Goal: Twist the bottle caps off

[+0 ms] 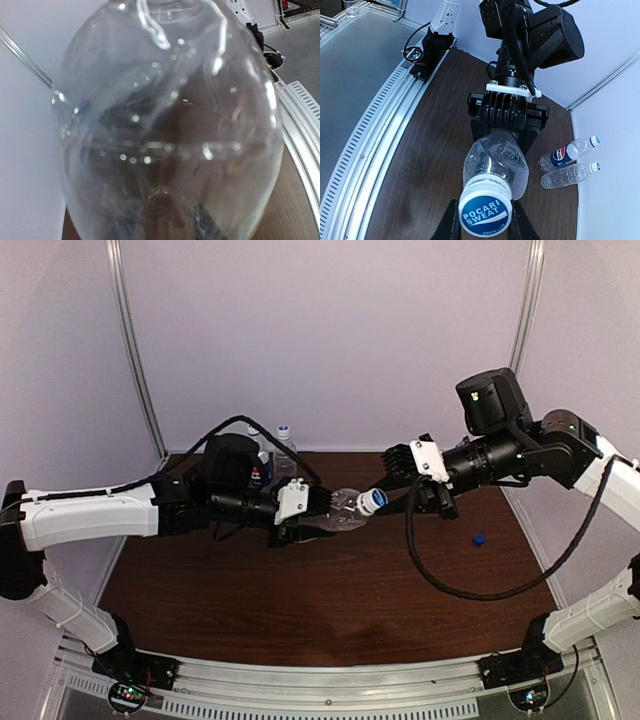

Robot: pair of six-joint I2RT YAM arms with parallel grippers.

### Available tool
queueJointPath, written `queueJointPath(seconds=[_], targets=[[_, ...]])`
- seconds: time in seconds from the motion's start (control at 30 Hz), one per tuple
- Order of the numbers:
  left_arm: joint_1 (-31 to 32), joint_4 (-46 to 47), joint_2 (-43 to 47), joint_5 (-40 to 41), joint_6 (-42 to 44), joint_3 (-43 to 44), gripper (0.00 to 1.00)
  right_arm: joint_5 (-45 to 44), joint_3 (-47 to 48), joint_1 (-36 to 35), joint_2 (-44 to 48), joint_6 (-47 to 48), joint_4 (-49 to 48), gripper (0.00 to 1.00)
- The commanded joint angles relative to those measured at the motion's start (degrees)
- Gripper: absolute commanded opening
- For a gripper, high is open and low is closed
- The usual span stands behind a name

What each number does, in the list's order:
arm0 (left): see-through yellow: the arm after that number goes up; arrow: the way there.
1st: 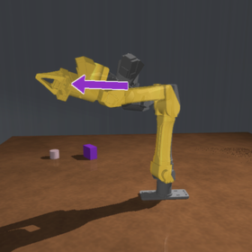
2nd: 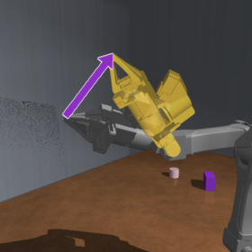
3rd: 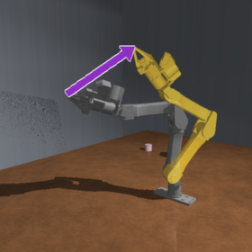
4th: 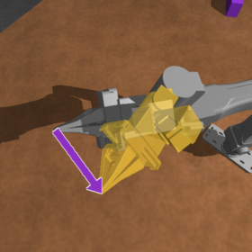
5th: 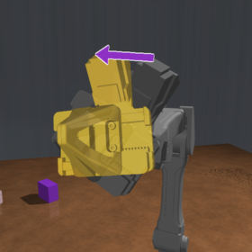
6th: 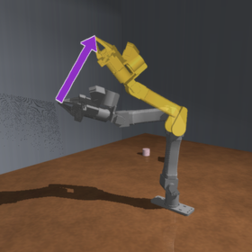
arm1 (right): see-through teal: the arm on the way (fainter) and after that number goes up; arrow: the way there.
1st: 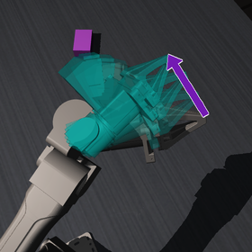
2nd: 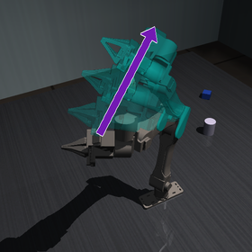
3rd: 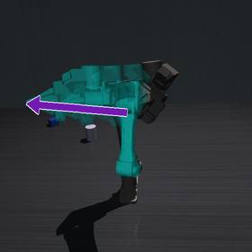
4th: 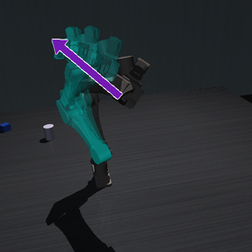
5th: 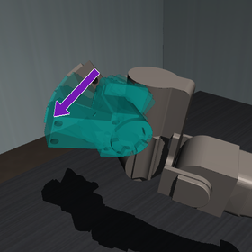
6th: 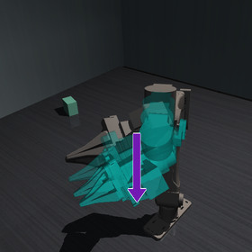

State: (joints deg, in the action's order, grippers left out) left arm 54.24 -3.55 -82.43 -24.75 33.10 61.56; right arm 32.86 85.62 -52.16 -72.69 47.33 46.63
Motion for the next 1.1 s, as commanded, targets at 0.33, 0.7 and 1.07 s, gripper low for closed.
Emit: queueJointPath(seconds=[0.33, 0.7, 1.07], targets=[[-2.28, -3.18, -1.98, -6.37, -1.20, 0.95, 0.36, 1.44, -2.26, 0.10, 5.25, 7.00, 2.99, 0.00], [-2.27, -7.17, -2.13, -2.81, 0.37, -0.07, 0.33, -4.41, -1.64, 0.52, 9.79, 10.81, 4.87, 0.00], [-2.30, -7.43, -2.84, -2.52, 0.32, -0.86, 0.32, 2.33, -2.96, 1.58, 13.23, 10.02, -0.95, 0.00]])
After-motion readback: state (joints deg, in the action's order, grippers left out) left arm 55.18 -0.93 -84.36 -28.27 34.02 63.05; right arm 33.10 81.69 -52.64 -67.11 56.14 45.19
